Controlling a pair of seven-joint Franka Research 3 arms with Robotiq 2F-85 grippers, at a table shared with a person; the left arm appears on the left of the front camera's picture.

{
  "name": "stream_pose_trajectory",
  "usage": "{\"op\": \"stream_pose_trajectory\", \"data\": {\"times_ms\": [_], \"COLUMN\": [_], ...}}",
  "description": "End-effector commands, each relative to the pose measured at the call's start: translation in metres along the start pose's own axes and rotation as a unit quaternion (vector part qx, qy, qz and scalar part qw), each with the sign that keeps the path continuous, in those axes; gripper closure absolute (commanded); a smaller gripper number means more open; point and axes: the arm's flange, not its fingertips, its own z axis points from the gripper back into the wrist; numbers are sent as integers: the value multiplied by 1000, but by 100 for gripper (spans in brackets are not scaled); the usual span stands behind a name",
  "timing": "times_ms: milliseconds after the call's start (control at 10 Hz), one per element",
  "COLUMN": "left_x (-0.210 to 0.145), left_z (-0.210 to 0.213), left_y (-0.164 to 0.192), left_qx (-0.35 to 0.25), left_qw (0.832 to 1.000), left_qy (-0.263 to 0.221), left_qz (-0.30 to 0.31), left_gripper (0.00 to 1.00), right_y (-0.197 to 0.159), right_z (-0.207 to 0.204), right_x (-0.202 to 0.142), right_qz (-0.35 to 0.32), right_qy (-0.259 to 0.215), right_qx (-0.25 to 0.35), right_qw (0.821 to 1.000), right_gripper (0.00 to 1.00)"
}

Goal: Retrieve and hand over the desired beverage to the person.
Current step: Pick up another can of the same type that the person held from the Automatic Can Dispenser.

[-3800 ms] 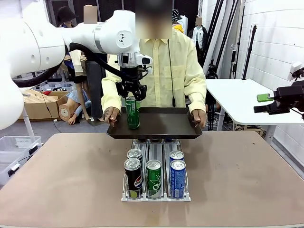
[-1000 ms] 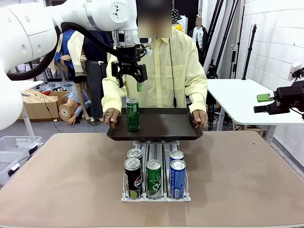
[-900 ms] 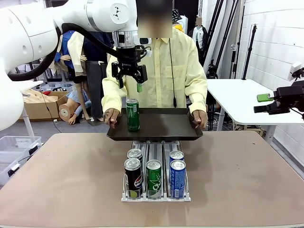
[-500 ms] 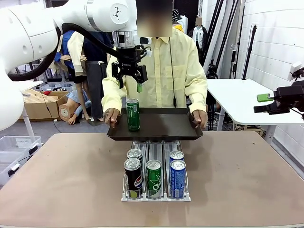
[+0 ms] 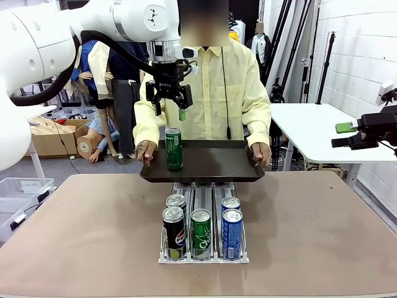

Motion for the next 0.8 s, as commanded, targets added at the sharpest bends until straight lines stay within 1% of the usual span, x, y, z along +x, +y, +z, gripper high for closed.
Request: {"op": "stream_pose_trajectory", "data": {"times_ms": [0, 500, 700], "left_x": [0, 0, -22], "left_z": [3, 0, 24], "left_y": [1, 0, 21], "left_qx": [0, 0, -93], "left_qw": [1000, 1000, 995], "left_qy": [-4, 0, -30], "left_qz": [1, 0, 15], "left_gripper": [0, 0, 0], "right_y": [1, 1, 1], "right_z": [-1, -1, -1], "right_x": [1, 1, 1], "right_qz": [-2, -2, -2], "right_qy": [-5, -5, -5], "right_qx": [5, 5, 5], "right_qw": [1000, 1000, 1000], "right_gripper": [0, 0, 0]}}
